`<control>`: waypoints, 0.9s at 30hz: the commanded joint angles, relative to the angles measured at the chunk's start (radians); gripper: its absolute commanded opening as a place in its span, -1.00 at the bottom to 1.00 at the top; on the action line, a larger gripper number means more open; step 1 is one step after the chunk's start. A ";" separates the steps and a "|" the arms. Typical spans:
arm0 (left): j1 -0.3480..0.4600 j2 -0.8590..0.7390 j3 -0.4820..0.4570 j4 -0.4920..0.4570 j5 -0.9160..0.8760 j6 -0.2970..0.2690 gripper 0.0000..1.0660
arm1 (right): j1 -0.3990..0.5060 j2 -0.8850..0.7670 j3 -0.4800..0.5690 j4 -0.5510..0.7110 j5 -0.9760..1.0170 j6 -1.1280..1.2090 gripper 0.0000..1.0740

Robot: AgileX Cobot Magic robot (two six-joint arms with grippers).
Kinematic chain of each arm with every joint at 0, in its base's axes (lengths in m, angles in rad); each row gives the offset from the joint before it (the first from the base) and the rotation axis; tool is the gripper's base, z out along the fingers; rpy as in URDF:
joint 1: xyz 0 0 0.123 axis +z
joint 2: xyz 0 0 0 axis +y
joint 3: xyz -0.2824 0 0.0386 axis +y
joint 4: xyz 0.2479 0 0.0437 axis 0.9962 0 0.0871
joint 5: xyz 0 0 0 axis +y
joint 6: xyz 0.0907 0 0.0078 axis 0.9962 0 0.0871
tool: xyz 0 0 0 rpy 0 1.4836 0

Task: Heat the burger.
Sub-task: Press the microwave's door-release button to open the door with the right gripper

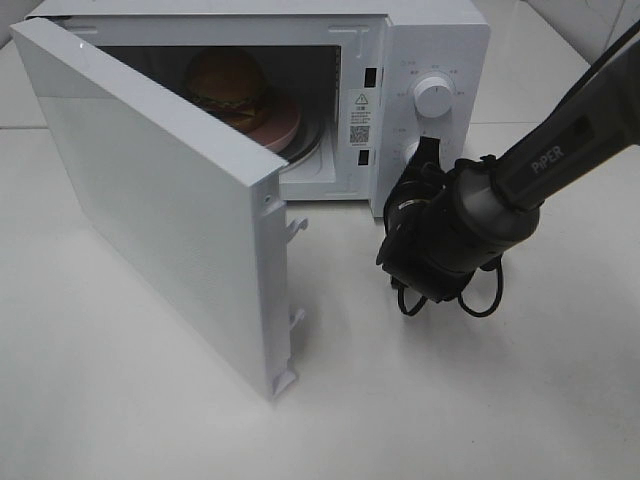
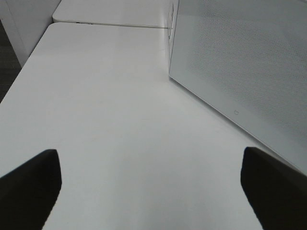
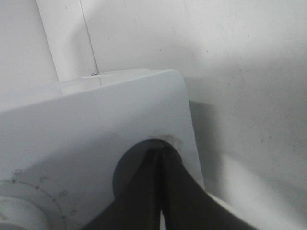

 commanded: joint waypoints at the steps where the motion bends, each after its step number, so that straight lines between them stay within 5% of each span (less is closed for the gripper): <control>1: 0.003 -0.021 0.003 -0.003 -0.002 -0.004 0.79 | -0.048 -0.011 -0.106 -0.205 -0.256 -0.017 -1.00; 17: 0.003 -0.021 0.003 -0.003 -0.002 -0.004 0.79 | -0.068 -0.021 -0.099 -0.201 -0.217 -0.046 -1.00; 27: 0.003 -0.021 0.003 -0.003 -0.002 -0.004 0.79 | -0.018 -0.078 0.008 -0.171 -0.093 -0.047 -1.00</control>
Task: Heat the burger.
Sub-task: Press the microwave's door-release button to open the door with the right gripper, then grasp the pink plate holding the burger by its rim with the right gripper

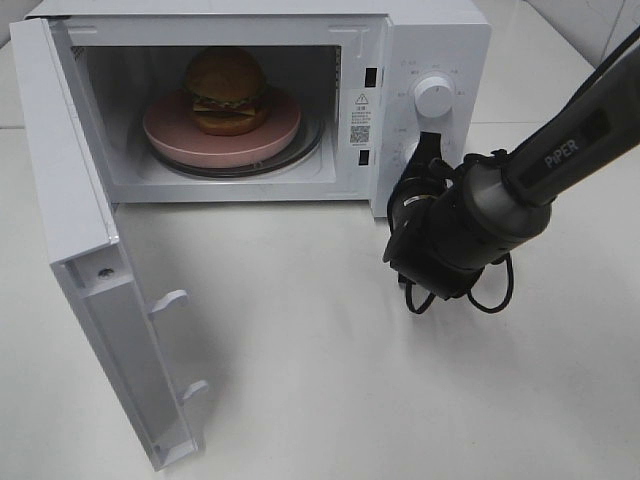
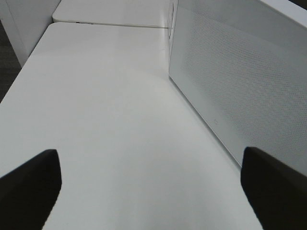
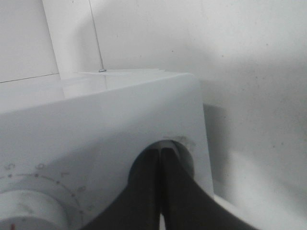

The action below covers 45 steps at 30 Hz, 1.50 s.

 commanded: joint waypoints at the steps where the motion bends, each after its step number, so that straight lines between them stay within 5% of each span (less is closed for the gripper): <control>1: 0.003 -0.021 0.003 -0.003 -0.002 -0.004 0.79 | -0.015 -0.050 -0.015 -0.150 -0.081 -0.007 -1.00; 23: 0.003 -0.021 0.003 -0.003 -0.002 -0.004 0.79 | 0.000 -0.185 0.087 -0.159 0.275 -0.409 -1.00; 45: 0.003 -0.021 0.003 -0.003 -0.002 -0.004 0.79 | -0.003 -0.489 0.130 -0.234 0.937 -1.254 -1.00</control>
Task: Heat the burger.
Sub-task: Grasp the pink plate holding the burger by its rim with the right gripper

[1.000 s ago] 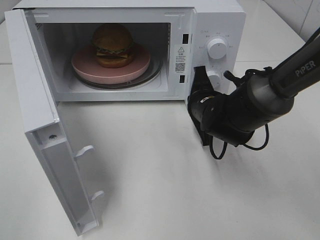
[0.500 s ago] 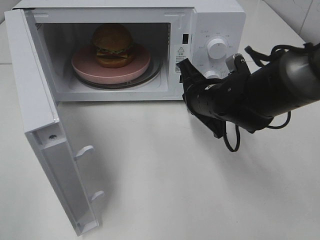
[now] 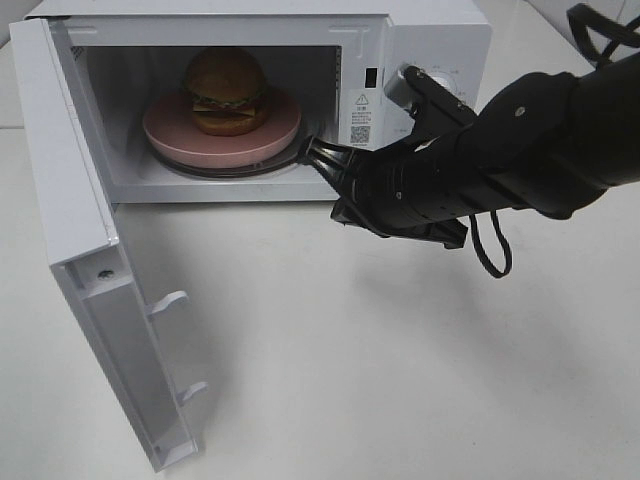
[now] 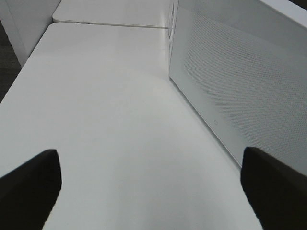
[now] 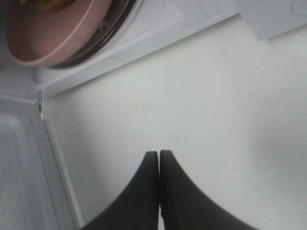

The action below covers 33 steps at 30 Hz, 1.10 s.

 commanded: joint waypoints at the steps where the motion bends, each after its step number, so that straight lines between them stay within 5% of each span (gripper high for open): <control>1: 0.003 -0.021 0.003 -0.003 -0.002 -0.004 0.79 | -0.005 -0.043 -0.003 -0.068 0.138 -0.110 -1.00; 16: 0.003 -0.021 0.003 -0.003 -0.002 -0.004 0.79 | -0.005 -0.103 -0.174 -0.546 0.780 -0.189 -0.94; 25: 0.003 -0.021 0.003 -0.003 -0.002 -0.004 0.79 | -0.005 -0.103 -0.281 -0.615 1.061 -0.606 -0.90; 33: 0.003 -0.021 0.003 -0.003 -0.002 -0.004 0.79 | -0.005 -0.106 -0.331 -0.622 1.073 -1.007 -0.86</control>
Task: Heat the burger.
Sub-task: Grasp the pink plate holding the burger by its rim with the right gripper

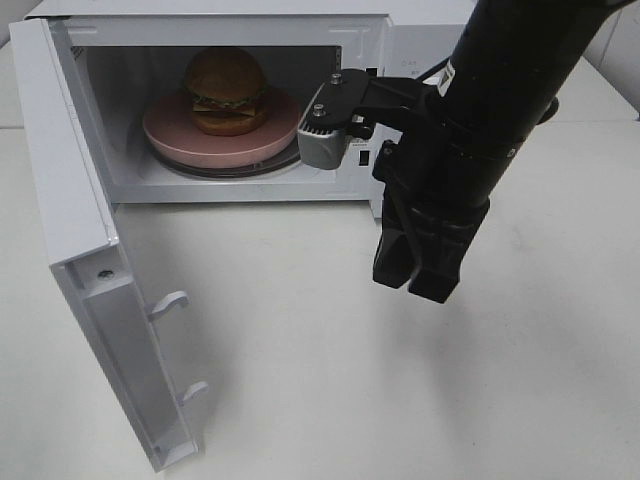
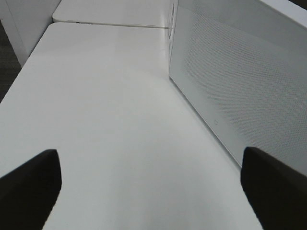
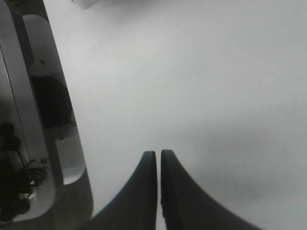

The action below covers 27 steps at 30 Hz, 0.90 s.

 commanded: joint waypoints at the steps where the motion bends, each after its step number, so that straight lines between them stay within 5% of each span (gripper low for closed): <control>1: 0.003 -0.021 0.003 -0.003 -0.002 -0.004 0.79 | -0.005 -0.007 -0.009 -0.013 -0.002 -0.214 -0.85; 7: 0.003 -0.021 0.003 -0.003 -0.002 -0.004 0.79 | -0.005 -0.007 -0.009 -0.019 -0.019 -0.532 -0.81; 14: 0.003 -0.021 0.003 -0.003 -0.002 -0.004 0.79 | -0.002 -0.007 -0.009 -0.090 -0.103 -0.617 -0.61; 19: 0.003 -0.021 0.003 -0.003 -0.002 -0.004 0.79 | -0.002 -0.007 -0.009 -0.180 -0.191 -0.596 -0.14; 21: 0.003 -0.021 0.003 -0.003 -0.002 -0.004 0.79 | -0.002 -0.007 -0.009 -0.189 -0.237 -0.566 0.23; 22: 0.003 -0.021 0.003 -0.003 -0.002 -0.004 0.79 | -0.002 -0.007 -0.009 -0.189 -0.237 -0.566 0.23; 23: 0.003 -0.021 0.003 -0.003 -0.002 -0.004 0.79 | 0.002 -0.007 -0.009 -0.188 -0.269 -0.524 0.50; 27: 0.003 -0.021 0.003 -0.003 -0.002 -0.004 0.79 | 0.025 -0.002 -0.009 -0.209 -0.308 -0.447 0.77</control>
